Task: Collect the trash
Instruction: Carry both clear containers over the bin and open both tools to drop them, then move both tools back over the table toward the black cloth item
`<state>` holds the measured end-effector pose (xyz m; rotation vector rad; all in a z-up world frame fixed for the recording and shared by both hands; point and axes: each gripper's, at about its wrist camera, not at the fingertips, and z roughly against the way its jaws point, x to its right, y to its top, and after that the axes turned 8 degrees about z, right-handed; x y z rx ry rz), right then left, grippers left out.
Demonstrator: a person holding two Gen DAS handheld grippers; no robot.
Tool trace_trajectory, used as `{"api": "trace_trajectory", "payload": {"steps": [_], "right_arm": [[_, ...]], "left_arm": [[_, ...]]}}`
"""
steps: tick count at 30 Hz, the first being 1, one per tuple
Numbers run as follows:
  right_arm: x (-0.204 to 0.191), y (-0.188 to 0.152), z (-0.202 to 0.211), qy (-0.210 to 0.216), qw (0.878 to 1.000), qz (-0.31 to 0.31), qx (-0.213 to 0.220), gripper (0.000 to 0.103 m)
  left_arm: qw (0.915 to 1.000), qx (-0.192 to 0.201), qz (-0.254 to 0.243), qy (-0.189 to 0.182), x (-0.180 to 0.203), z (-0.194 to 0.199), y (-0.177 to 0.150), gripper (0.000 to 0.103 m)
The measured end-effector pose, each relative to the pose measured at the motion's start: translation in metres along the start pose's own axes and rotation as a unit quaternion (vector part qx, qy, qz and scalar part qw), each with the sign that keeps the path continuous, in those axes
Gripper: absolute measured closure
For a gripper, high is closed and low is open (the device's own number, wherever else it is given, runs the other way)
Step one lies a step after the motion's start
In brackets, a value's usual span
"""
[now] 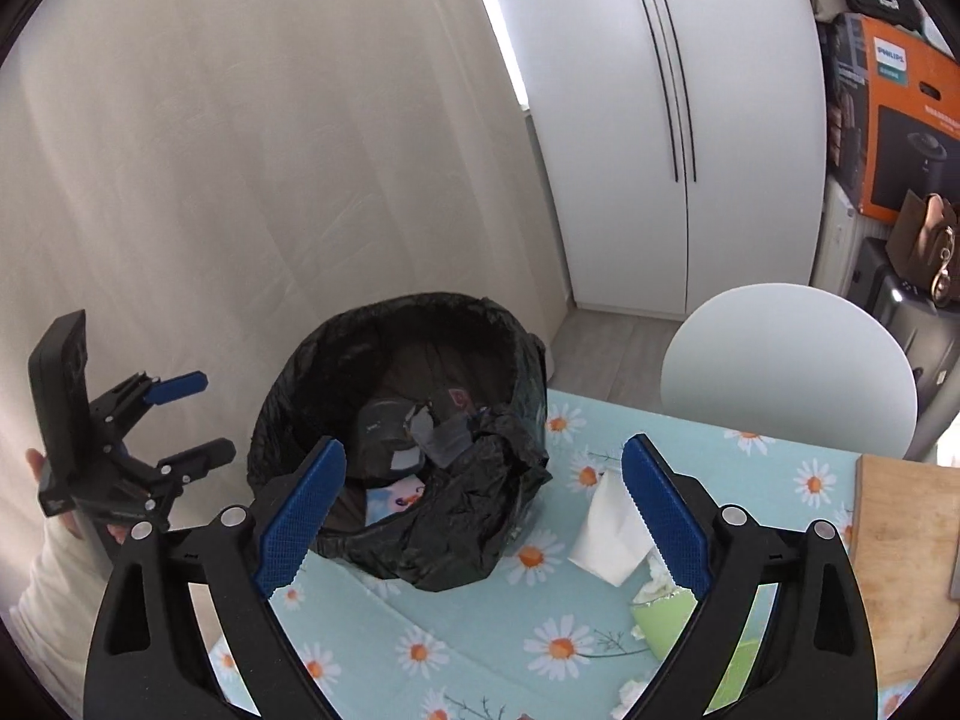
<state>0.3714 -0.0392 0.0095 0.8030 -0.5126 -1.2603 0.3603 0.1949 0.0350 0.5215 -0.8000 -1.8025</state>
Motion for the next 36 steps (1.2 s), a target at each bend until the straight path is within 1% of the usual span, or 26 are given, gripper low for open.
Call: {"api": "trace_trajectory", "payload": {"steps": [6, 9, 16, 18, 21, 28, 31, 36], "right_arm": [[0.022, -0.016, 0.028, 0.0, 1.0, -0.006, -0.007, 0.013], [0.032, -0.024, 0.045, -0.012, 1.0, 0.005, -0.01, 0.013], [0.06, -0.047, 0.081, -0.026, 0.999, 0.02, -0.022, 0.012], [0.07, -0.056, 0.09, -0.024, 0.999, 0.017, -0.027, 0.012], [0.083, -0.071, 0.101, -0.028, 0.999, 0.019, -0.036, 0.012], [0.112, -0.107, 0.119, -0.039, 0.997, 0.025, -0.061, 0.012], [0.123, -0.12, 0.125, -0.037, 0.996, 0.031, -0.071, 0.012], [0.133, -0.137, 0.13, -0.029, 0.995, 0.048, -0.088, 0.012]], "left_arm": [[0.9992, -0.005, 0.024, 0.031, 0.014, 0.015, -0.012, 0.006], [0.9987, -0.006, 0.028, 0.041, 0.025, 0.024, -0.019, 0.006], [0.9977, -0.015, 0.041, 0.052, 0.057, 0.036, -0.035, 0.006], [0.9971, -0.019, 0.044, 0.059, 0.068, 0.037, -0.041, 0.006], [0.9966, -0.024, 0.052, 0.06, 0.082, 0.038, -0.048, 0.006], [0.9957, -0.035, 0.053, 0.067, 0.12, 0.038, -0.067, 0.006], [0.9956, -0.038, 0.058, 0.064, 0.137, 0.036, -0.077, 0.006], [0.9952, -0.045, 0.054, 0.068, 0.167, 0.034, -0.092, 0.006]]}}
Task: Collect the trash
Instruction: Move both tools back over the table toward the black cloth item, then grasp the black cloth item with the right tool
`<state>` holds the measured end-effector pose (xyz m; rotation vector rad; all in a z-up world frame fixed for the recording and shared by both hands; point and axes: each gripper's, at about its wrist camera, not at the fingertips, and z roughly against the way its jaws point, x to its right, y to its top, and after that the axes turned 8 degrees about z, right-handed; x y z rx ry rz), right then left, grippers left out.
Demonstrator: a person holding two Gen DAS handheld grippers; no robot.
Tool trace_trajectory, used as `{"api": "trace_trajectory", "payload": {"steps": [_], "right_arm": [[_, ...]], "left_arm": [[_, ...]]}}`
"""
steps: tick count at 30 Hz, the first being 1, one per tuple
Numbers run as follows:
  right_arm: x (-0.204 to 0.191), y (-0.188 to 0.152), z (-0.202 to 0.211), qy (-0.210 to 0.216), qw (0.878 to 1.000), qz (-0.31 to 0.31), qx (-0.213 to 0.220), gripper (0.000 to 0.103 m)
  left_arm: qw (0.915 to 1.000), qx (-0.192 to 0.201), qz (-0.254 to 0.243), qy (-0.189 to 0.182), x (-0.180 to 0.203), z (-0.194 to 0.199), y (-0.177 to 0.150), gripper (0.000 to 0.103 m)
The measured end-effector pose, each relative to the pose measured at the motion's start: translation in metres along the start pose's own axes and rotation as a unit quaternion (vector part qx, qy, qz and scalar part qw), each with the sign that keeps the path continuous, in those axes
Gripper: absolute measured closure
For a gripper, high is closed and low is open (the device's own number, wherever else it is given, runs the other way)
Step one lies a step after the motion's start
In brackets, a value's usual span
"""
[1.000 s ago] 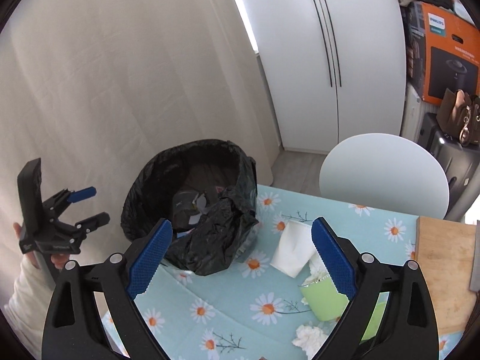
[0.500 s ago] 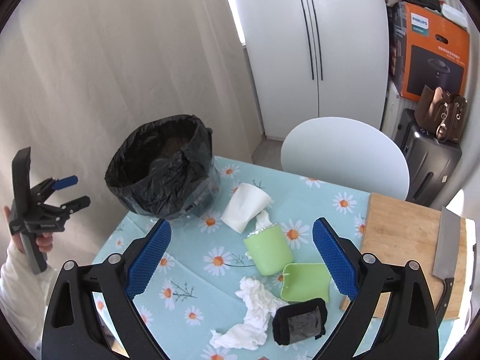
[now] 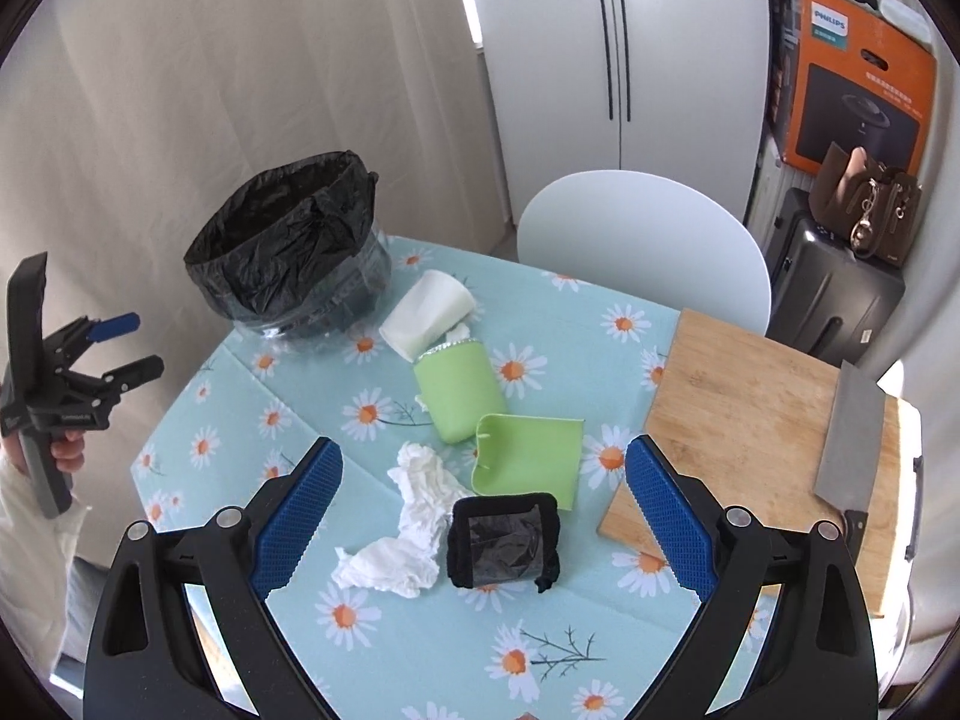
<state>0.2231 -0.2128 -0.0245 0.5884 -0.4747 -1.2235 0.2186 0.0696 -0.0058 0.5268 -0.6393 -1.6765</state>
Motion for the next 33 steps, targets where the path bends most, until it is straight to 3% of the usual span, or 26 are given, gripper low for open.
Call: {"api": "trace_trajectory", "payload": {"steps": [10, 17, 21, 26, 33], "right_arm": [[0.007, -0.027, -0.01, 0.022, 0.999, 0.026, -0.025, 0.012], [0.007, -0.048, -0.029, 0.042, 0.998, 0.019, -0.053, 0.012], [0.008, -0.062, -0.05, 0.059, 0.996, 0.003, -0.073, 0.012], [0.011, -0.077, -0.074, 0.052, 0.994, -0.006, -0.1, 0.012], [0.015, -0.082, -0.102, 0.056, 0.99, -0.009, -0.129, 0.012]], "left_arm": [[0.9993, -0.011, -0.031, 0.017, 0.049, -0.006, -0.029, 0.006], [0.9989, -0.03, -0.025, -0.027, 0.071, -0.02, -0.041, 0.006], [0.9979, -0.041, -0.039, -0.033, 0.083, -0.032, -0.045, 0.006], [0.9955, -0.054, -0.069, -0.035, 0.097, -0.055, -0.045, 0.006], [0.9892, -0.076, -0.095, -0.083, 0.118, -0.088, -0.045, 0.006]]}}
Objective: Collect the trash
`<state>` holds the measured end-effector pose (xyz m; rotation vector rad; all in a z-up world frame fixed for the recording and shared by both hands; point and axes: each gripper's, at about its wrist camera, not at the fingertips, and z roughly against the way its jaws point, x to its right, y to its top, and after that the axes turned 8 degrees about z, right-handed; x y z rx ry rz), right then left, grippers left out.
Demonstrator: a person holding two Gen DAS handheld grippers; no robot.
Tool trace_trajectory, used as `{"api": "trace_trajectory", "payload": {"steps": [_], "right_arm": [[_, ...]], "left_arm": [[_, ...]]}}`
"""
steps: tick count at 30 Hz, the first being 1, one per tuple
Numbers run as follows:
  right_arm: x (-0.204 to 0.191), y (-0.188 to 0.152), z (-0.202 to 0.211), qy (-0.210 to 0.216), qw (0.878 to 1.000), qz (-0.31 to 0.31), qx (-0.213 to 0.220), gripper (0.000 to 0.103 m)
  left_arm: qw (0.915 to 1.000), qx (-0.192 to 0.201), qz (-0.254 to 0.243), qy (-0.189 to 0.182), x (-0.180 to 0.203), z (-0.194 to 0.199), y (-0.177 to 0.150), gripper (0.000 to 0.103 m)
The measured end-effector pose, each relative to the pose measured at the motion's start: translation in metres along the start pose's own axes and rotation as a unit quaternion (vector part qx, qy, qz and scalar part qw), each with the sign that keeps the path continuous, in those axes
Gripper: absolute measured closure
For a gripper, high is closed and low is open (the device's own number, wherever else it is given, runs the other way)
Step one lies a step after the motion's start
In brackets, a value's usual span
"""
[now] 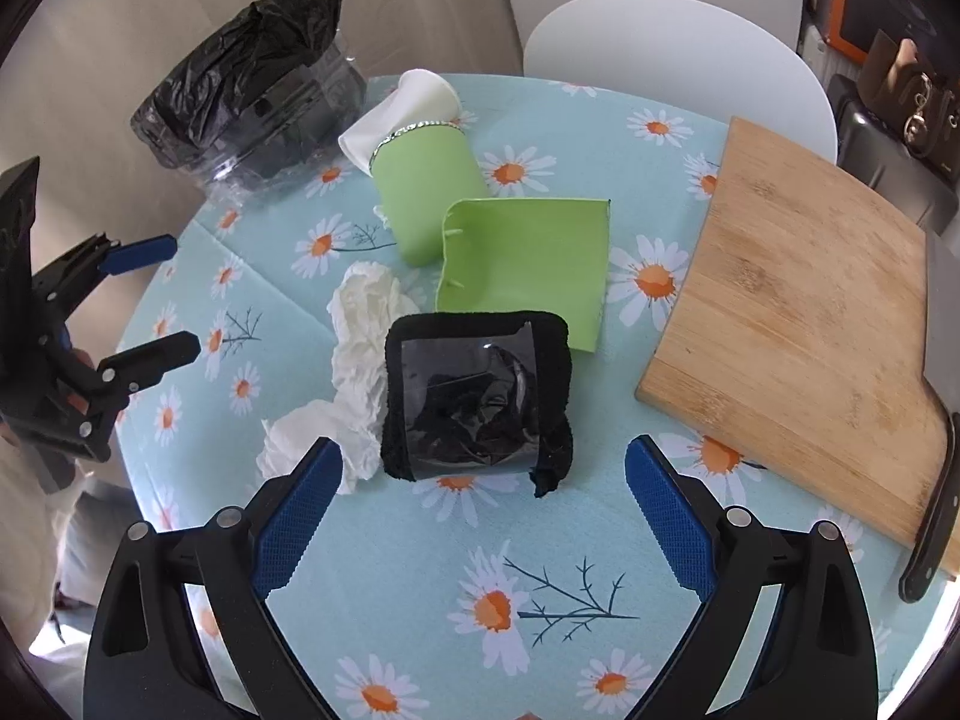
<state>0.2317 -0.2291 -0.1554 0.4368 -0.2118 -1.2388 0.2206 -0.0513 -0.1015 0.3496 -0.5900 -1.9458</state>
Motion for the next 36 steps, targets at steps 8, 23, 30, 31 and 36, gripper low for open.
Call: {"api": "trace_trajectory", "payload": {"steps": [8, 23, 30, 31, 36], "right_arm": [[0.0, 0.012, -0.023, 0.001, 1.0, 0.014, -0.019, 0.012], [0.003, 0.017, -0.039, 0.038, 0.999, 0.024, -0.027, 0.044], [0.013, 0.003, -0.019, 0.041, 0.999, -0.009, -0.011, 0.044], [0.014, 0.001, -0.017, 0.042, 0.999, -0.012, -0.01, 0.044], [0.011, -0.013, -0.01, 0.038, 0.999, -0.012, -0.01, 0.044]], "left_arm": [[0.998, -0.04, -0.023, -0.043, 0.01, -0.047, 0.008, 0.006], [0.9874, -0.082, -0.082, -0.108, 0.027, -0.099, 0.025, 0.006], [0.9815, -0.096, -0.102, -0.131, 0.04, -0.109, 0.033, 0.025], [0.9807, -0.094, -0.103, -0.137, 0.041, -0.108, 0.034, 0.029], [0.9784, -0.093, -0.104, -0.153, 0.046, -0.1, 0.035, 0.079]]}}
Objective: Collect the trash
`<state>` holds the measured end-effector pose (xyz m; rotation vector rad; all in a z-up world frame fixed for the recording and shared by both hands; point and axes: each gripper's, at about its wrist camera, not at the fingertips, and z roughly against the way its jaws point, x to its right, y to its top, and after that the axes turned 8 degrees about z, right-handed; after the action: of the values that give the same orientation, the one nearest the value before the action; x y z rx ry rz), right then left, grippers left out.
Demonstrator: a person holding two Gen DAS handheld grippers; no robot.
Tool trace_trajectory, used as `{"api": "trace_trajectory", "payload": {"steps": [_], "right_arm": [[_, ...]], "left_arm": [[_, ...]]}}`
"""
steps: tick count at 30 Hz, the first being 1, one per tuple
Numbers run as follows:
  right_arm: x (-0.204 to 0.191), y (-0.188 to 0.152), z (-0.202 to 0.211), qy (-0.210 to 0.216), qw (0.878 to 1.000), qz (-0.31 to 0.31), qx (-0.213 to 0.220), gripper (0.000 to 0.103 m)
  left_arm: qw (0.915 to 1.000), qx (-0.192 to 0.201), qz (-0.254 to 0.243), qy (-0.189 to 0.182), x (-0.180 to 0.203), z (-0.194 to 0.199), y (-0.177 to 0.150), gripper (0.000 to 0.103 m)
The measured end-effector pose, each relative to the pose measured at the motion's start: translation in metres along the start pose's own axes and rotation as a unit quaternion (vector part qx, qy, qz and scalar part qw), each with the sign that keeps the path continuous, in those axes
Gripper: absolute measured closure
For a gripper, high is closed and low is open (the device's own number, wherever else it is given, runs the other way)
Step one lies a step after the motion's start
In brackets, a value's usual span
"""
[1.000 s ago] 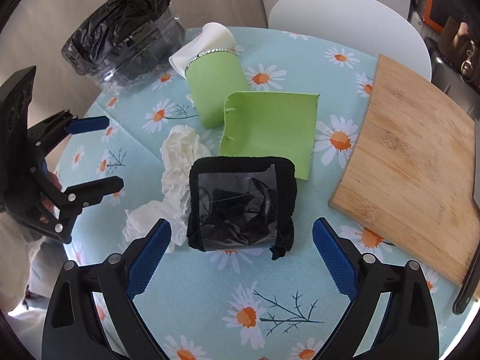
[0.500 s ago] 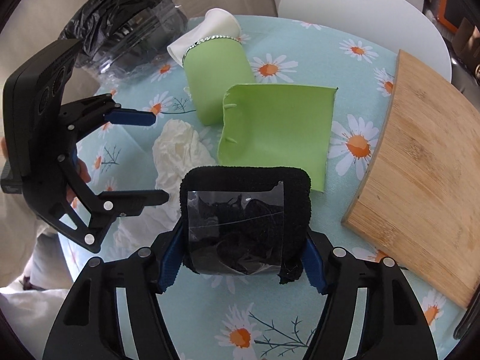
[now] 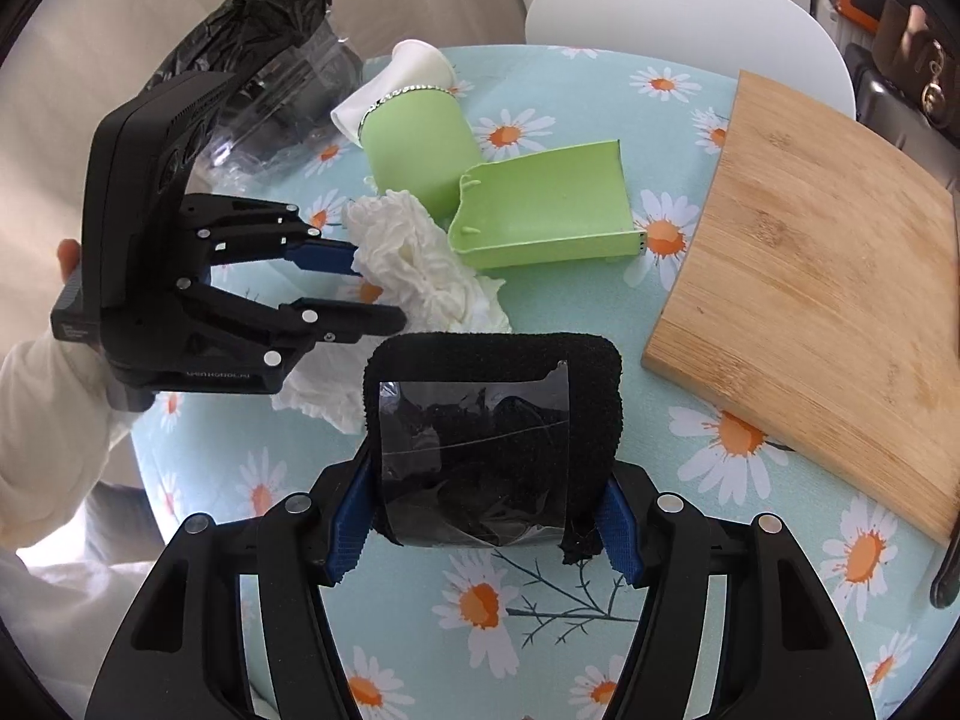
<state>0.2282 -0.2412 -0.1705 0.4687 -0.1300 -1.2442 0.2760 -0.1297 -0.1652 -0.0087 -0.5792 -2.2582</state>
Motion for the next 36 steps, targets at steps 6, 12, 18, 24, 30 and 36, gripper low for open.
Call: {"api": "trace_trajectory", "payload": {"steps": [6, 12, 18, 24, 30, 36], "right_arm": [[-0.005, -0.013, 0.006, -0.002, 1.0, -0.003, 0.008, 0.044], [-0.012, -0.023, 0.014, -0.006, 1.0, -0.001, 0.018, 0.044], [-0.028, -0.035, 0.021, 0.004, 1.0, 0.013, 0.024, 0.044], [-0.045, -0.046, 0.027, 0.011, 0.999, 0.028, 0.031, 0.044], [-0.063, -0.058, 0.029, 0.025, 0.998, 0.043, 0.034, 0.044], [-0.083, -0.065, 0.025, 0.043, 0.996, 0.066, 0.038, 0.044]], "left_arm": [[0.9998, -0.007, -0.015, 0.011, 0.01, 0.011, -0.012, 0.092], [0.9997, -0.003, -0.003, 0.025, 0.013, 0.031, -0.03, 0.097], [0.9988, 0.0, 0.019, 0.046, 0.01, 0.056, -0.055, 0.098], [0.9961, 0.015, 0.048, 0.072, 0.008, 0.083, -0.085, 0.099], [0.9926, 0.017, 0.071, 0.098, 0.013, 0.107, -0.117, 0.1], [0.9878, 0.025, 0.091, 0.124, 0.016, 0.128, -0.14, 0.1]]}}
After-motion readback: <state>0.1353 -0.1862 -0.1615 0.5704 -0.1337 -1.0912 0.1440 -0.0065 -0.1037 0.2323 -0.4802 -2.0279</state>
